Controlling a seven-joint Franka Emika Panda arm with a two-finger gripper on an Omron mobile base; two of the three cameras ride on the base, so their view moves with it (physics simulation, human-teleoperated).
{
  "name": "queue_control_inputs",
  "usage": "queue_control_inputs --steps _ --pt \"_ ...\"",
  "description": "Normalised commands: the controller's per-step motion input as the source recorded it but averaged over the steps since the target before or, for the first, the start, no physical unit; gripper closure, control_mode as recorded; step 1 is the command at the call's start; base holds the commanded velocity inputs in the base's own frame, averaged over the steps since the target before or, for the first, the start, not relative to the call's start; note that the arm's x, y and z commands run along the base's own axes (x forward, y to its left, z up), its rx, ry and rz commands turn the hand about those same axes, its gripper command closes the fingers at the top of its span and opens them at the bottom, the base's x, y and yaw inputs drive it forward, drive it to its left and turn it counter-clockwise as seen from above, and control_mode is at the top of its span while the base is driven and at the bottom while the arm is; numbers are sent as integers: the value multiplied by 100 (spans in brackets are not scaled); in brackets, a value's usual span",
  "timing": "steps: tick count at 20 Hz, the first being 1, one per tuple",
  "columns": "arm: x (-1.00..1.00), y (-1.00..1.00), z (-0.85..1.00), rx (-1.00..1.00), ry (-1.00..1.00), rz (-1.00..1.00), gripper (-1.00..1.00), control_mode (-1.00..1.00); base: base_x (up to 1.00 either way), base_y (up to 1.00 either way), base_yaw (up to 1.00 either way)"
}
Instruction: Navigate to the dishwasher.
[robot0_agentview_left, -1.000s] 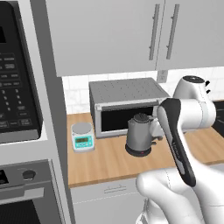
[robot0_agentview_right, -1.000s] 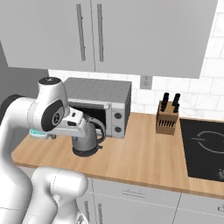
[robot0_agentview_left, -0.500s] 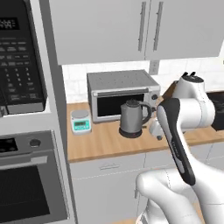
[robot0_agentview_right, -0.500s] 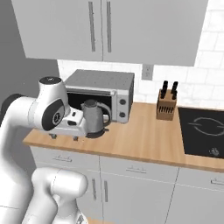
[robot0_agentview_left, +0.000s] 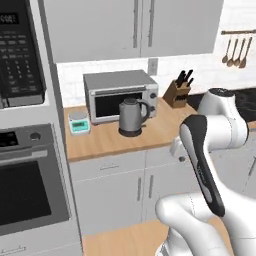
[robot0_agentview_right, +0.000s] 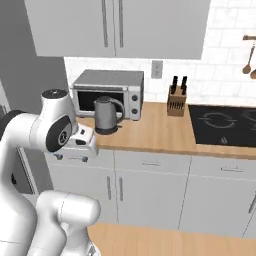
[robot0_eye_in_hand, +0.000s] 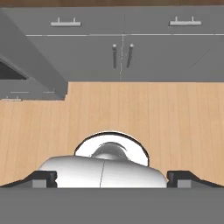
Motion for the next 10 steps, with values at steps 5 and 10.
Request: queue_control_inputs --steps 5,10 --pt "0 0 0 0 0 0 -100 100 5 0 -98" --pt "0 0 0 0 0 0 -100 100 2 9 -96"
